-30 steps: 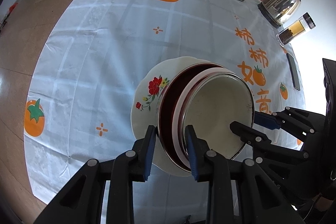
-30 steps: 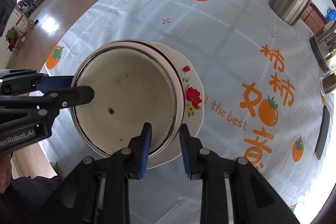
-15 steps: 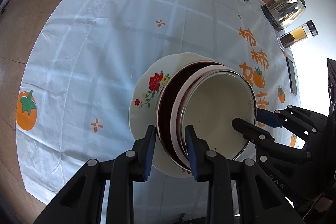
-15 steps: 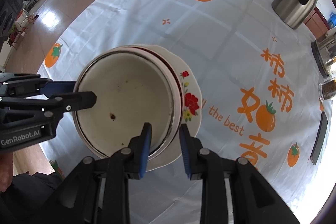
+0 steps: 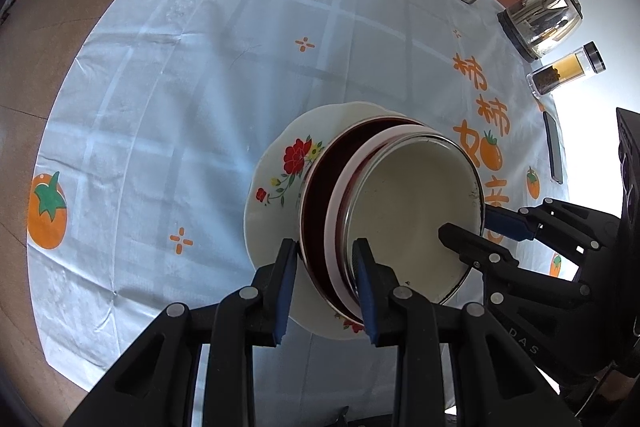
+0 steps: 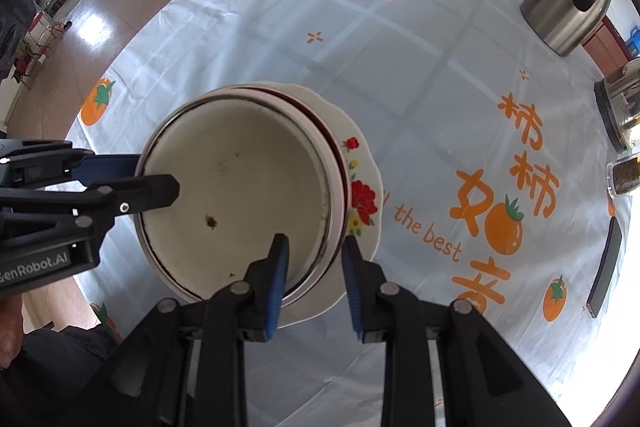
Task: Organize plates and bowls
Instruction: 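Lower the bowl stack onto the red-flower plate stack with both grippers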
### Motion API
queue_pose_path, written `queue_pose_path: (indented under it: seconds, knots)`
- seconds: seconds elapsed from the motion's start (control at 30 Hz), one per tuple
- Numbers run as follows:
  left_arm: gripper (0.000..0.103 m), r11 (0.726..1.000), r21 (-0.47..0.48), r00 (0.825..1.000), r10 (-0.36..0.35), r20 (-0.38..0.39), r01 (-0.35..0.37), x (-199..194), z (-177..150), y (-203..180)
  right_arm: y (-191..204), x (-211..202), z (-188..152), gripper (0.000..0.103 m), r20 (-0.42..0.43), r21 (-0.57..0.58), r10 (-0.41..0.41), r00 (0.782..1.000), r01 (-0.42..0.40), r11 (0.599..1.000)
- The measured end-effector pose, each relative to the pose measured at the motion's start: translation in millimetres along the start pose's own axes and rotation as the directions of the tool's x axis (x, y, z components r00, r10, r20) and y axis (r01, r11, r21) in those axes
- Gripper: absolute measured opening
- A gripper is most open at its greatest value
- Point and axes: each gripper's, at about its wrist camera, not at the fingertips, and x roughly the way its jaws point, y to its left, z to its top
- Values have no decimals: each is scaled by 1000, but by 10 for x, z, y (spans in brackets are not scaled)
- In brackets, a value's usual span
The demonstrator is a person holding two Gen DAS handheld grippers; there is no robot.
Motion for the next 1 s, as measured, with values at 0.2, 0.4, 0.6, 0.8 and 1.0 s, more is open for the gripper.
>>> queue_pose_path:
  seconds: [0.2,0.4,0.6,0.8,1.0]
  knots:
    - [31,1000,-2,1000,-6,2,6,6,1,4,-6,2,0,27,0,4,1,1000,-1,1000]
    - [31,1000,3,1000,-6,5,6,4,-5,4,-3,5,-14,27,9,8,-2,1000,2,1000]
    - [33,1000,-14,1000,-12,17,12,-7,-18,11,-24,-20,-49,32,47,34,8,999,-10,999]
    - [34,1000,-1,999,22,46,-22,-66,-66,-38,-4,-61,-111,50,78,44,14,997,-18,999]
    - [36,999,8,994,38,99,-39,-207,-146,-61,-31,-243,-199,57,150,66,1,989,-11,998]
